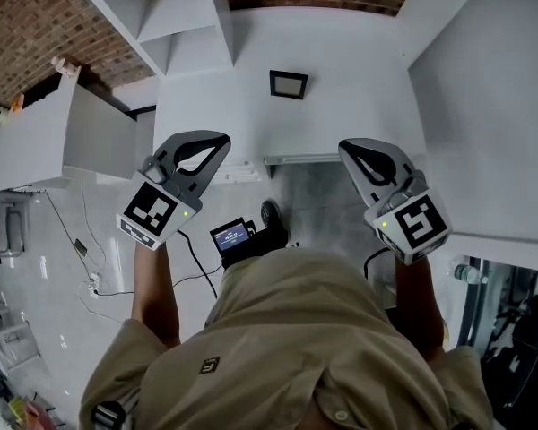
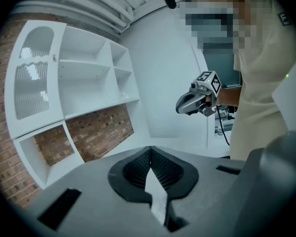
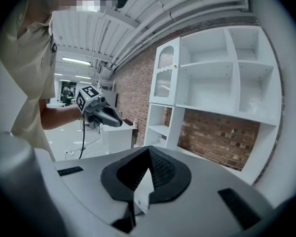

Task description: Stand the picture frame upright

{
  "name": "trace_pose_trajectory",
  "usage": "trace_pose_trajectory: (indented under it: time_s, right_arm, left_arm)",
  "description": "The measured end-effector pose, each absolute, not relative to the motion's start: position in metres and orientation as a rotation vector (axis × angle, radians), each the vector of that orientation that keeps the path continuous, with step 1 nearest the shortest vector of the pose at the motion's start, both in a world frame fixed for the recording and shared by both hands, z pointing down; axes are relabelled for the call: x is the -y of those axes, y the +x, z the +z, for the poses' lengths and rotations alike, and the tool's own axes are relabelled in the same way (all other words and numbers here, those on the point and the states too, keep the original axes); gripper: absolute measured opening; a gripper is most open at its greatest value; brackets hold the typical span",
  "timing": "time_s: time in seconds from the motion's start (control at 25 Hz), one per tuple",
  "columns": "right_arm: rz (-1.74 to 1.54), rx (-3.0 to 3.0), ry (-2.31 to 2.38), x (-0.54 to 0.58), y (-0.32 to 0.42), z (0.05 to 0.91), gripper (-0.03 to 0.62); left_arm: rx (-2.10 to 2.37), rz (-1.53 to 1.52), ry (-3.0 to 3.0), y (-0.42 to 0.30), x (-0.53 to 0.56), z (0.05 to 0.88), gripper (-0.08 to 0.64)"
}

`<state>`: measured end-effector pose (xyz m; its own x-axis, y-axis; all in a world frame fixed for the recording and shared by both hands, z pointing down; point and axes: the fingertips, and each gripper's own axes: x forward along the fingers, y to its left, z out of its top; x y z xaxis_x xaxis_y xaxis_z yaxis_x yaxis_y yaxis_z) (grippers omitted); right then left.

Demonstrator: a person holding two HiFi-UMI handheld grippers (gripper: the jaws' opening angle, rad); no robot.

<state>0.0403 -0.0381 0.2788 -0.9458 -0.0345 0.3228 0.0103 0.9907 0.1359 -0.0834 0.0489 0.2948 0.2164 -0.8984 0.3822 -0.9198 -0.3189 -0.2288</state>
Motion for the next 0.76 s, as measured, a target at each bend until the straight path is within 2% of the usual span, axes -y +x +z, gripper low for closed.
trace_pose_trajectory:
  time_s: [0.36, 0.76]
  right_arm:
    - [-0.177, 2.828, 0.084, -0.026, 0.165, 0.277, 0.003]
    - [-0.183, 2.836, 0.122, -0.087, 0.239, 0.268, 0.003]
  left_arm:
    - [1.749, 0.743, 2.451, 0.046, -0.11, 0.295, 0.008]
    - [1.818, 0.724, 2.437, 0.101, -0.178, 0.274, 0.006]
